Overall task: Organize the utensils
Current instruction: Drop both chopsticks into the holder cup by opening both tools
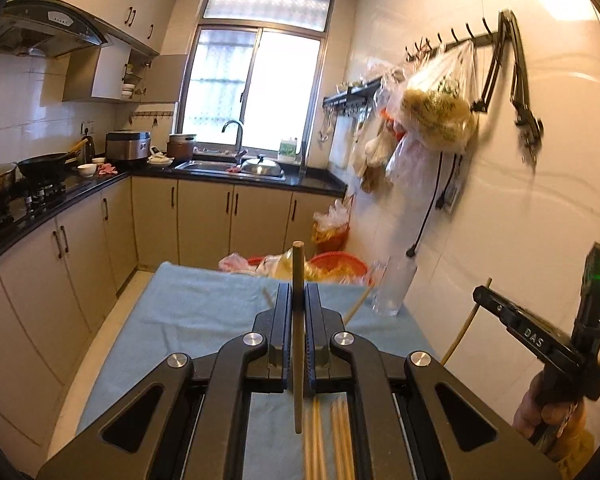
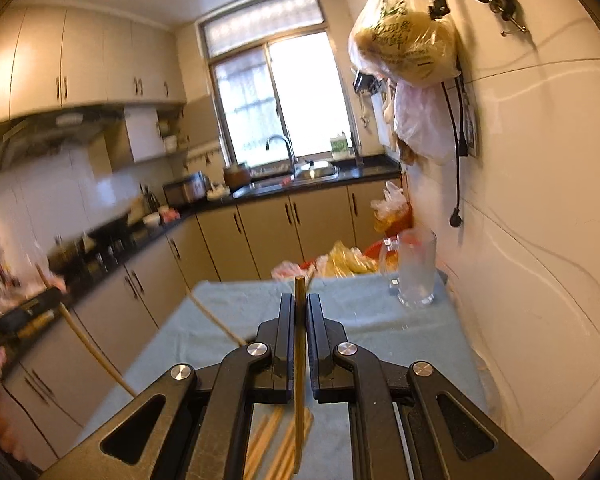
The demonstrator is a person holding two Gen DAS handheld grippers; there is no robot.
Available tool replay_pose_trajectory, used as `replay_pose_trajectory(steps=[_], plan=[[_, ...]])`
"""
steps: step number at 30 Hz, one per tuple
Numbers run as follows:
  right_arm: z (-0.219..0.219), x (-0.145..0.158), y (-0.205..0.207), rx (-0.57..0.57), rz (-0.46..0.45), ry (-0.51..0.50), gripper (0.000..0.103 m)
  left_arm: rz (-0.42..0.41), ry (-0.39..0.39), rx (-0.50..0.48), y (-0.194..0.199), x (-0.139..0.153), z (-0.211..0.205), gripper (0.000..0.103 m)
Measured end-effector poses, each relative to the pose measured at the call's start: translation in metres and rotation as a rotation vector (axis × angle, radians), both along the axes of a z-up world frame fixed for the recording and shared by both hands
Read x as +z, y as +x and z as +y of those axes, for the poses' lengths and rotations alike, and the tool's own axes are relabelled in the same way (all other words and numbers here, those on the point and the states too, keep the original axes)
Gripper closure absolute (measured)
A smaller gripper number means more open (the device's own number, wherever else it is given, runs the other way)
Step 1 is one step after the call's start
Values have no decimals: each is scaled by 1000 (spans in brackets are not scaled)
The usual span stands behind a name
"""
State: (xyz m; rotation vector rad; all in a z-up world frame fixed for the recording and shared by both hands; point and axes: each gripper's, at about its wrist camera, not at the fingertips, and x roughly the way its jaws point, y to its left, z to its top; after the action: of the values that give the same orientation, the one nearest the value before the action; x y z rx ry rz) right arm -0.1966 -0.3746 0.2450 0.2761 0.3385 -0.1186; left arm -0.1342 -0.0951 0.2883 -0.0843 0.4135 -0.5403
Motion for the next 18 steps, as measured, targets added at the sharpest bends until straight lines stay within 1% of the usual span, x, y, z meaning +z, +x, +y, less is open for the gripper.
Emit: replay_pose_trajectory(steps=[4, 7, 10, 15, 18], plan=[[-10, 9, 13, 5, -81, 52, 97, -39, -33, -12, 18, 11, -22, 97], [-19, 10, 31, 5, -119, 119, 97, -74, -32, -10, 32, 15, -41, 97], [-25, 8, 51, -9, -132, 149, 97, -92, -20, 1, 49, 14, -58, 97], [-33, -3, 83, -25, -130, 180, 97, -49, -2, -2, 82, -1, -80, 97], [-36, -12, 97, -36, -122, 166, 97, -7, 18, -2, 103, -19, -90, 97]])
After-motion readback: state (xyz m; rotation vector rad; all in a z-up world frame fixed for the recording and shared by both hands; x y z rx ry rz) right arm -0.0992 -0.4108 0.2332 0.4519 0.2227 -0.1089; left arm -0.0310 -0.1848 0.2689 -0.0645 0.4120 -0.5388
